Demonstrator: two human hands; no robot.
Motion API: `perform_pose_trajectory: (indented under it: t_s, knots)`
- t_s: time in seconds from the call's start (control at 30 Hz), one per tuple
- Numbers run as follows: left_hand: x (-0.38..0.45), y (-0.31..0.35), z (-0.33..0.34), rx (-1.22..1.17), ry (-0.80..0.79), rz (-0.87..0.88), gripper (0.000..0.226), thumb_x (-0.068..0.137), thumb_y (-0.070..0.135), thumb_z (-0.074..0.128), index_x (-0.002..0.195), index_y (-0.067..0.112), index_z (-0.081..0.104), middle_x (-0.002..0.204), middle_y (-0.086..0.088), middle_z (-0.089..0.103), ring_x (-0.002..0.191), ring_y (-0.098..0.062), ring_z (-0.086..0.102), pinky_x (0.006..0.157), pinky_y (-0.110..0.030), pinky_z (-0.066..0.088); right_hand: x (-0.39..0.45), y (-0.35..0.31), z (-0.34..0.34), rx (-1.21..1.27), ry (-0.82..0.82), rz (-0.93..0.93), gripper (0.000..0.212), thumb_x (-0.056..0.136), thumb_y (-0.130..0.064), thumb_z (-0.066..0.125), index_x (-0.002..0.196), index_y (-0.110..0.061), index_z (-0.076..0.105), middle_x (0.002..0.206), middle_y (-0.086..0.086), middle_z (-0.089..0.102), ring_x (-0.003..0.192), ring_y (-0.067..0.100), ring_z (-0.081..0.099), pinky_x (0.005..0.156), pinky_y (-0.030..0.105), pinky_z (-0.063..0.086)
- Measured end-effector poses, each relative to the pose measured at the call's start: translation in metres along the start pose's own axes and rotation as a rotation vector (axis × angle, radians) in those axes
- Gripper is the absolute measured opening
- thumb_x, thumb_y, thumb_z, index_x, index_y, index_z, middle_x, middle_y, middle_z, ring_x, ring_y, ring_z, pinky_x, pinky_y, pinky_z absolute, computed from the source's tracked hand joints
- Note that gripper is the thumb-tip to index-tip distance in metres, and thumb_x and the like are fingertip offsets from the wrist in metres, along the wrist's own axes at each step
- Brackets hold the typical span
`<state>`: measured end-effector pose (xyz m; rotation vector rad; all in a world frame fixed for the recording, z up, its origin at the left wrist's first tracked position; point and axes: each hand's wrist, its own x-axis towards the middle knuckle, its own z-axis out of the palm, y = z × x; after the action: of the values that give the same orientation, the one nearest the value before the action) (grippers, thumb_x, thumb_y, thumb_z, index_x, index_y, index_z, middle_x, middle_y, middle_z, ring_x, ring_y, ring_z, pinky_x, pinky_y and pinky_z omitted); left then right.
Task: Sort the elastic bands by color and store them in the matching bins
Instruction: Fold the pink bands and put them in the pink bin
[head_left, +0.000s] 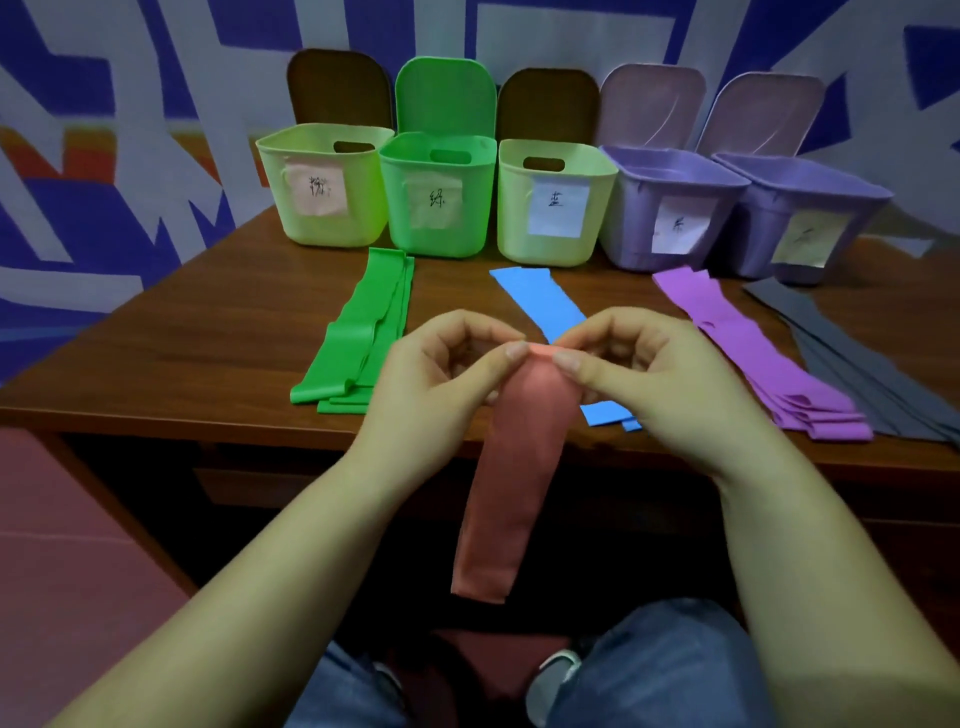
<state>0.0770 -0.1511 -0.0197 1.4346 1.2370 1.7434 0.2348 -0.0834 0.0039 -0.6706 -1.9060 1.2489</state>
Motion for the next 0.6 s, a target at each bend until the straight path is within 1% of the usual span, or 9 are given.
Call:
perform_pose_trajectory:
  t_s: [0.07, 0.13, 0.2, 0.27, 0.3, 0.37, 0.43, 0.53, 0.6]
  knots:
    - [-0.006, -0.002, -0.002, -0.020, -0.009, -0.012, 0.002, 0.078, 0.017, 0.065, 0.080, 0.017, 0.065, 0.068, 0.011, 0.067, 0.065, -0.001, 0.059, 0.060, -0.016, 0.051, -0.005, 0.008, 0.003, -0.021, 0.023, -0.047, 0.011, 0.077, -0.016, 0.073, 0.072, -0.024, 0.070, 0.071, 0.000, 0.066, 0.070, 0.012, 0.059, 0.067, 0.025, 0.049]
    - [-0.012, -0.005, -0.006, -0.026, -0.008, -0.025, 0.008, 0.073, 0.021, 0.066, 0.080, 0.016, 0.065, 0.067, 0.011, 0.067, 0.064, -0.002, 0.060, 0.060, -0.016, 0.052, -0.009, 0.014, 0.009, -0.064, 0.028, -0.084, 0.011, 0.077, -0.018, 0.073, 0.074, -0.028, 0.070, 0.075, 0.003, 0.068, 0.071, 0.010, 0.060, 0.070, 0.027, 0.048]
    - [-0.019, -0.008, -0.012, -0.059, -0.010, -0.042, 0.004, 0.075, 0.017, 0.070, 0.078, 0.018, 0.067, 0.068, 0.008, 0.068, 0.063, -0.003, 0.062, 0.060, -0.016, 0.053, -0.013, 0.017, 0.014, -0.090, 0.032, -0.105, 0.006, 0.077, -0.020, 0.069, 0.076, -0.026, 0.069, 0.079, 0.005, 0.069, 0.071, 0.015, 0.061, 0.070, 0.029, 0.050]
    - [-0.024, -0.010, -0.015, -0.083, -0.008, -0.062, 0.008, 0.076, 0.012, 0.071, 0.076, 0.020, 0.068, 0.068, 0.006, 0.069, 0.063, -0.004, 0.063, 0.060, -0.018, 0.054, -0.017, 0.018, 0.018, -0.123, 0.027, -0.120, 0.005, 0.078, -0.019, 0.068, 0.078, -0.024, 0.067, 0.080, 0.004, 0.068, 0.074, 0.022, 0.062, 0.070, 0.032, 0.050]
    - [-0.026, -0.012, -0.017, -0.086, -0.009, -0.072, 0.008, 0.075, 0.011, 0.071, 0.077, 0.018, 0.068, 0.069, 0.006, 0.069, 0.062, -0.004, 0.063, 0.059, -0.017, 0.054, -0.018, 0.019, 0.021, -0.132, 0.024, -0.125, 0.004, 0.079, -0.019, 0.068, 0.079, -0.023, 0.067, 0.080, 0.003, 0.068, 0.074, 0.021, 0.063, 0.070, 0.030, 0.050]
    - [-0.027, -0.014, -0.018, -0.086, -0.008, -0.098, 0.011, 0.075, 0.009, 0.072, 0.081, 0.016, 0.065, 0.069, 0.007, 0.069, 0.062, -0.003, 0.063, 0.058, -0.017, 0.053, -0.020, 0.021, 0.024, -0.144, 0.029, -0.135, 0.005, 0.079, -0.017, 0.068, 0.078, -0.023, 0.066, 0.080, 0.000, 0.067, 0.073, 0.015, 0.063, 0.068, 0.023, 0.049]
    - [-0.026, -0.016, -0.019, -0.109, -0.010, -0.122, 0.017, 0.074, 0.008, 0.071, 0.085, 0.019, 0.065, 0.071, 0.005, 0.068, 0.065, -0.004, 0.063, 0.058, -0.018, 0.053, -0.020, 0.022, 0.027, -0.170, 0.045, -0.144, 0.007, 0.079, -0.016, 0.067, 0.078, -0.023, 0.066, 0.080, -0.003, 0.067, 0.071, 0.010, 0.062, 0.066, 0.016, 0.047]
    - [-0.026, -0.016, -0.020, -0.111, -0.025, -0.134, 0.017, 0.071, 0.016, 0.075, 0.084, 0.025, 0.068, 0.074, 0.004, 0.067, 0.070, -0.008, 0.063, 0.060, -0.020, 0.053, -0.021, 0.022, 0.029, -0.197, 0.065, -0.155, 0.009, 0.081, -0.014, 0.068, 0.079, -0.023, 0.066, 0.080, -0.006, 0.067, 0.072, 0.006, 0.063, 0.066, 0.012, 0.046]
    - [-0.025, -0.014, -0.016, -0.061, -0.022, -0.115, 0.016, 0.071, 0.016, 0.079, 0.081, 0.022, 0.068, 0.072, 0.006, 0.067, 0.066, -0.006, 0.062, 0.060, -0.019, 0.052, -0.021, 0.021, 0.029, -0.218, 0.079, -0.169, 0.011, 0.082, -0.012, 0.068, 0.079, -0.023, 0.066, 0.081, -0.006, 0.068, 0.073, 0.006, 0.063, 0.067, 0.011, 0.046]
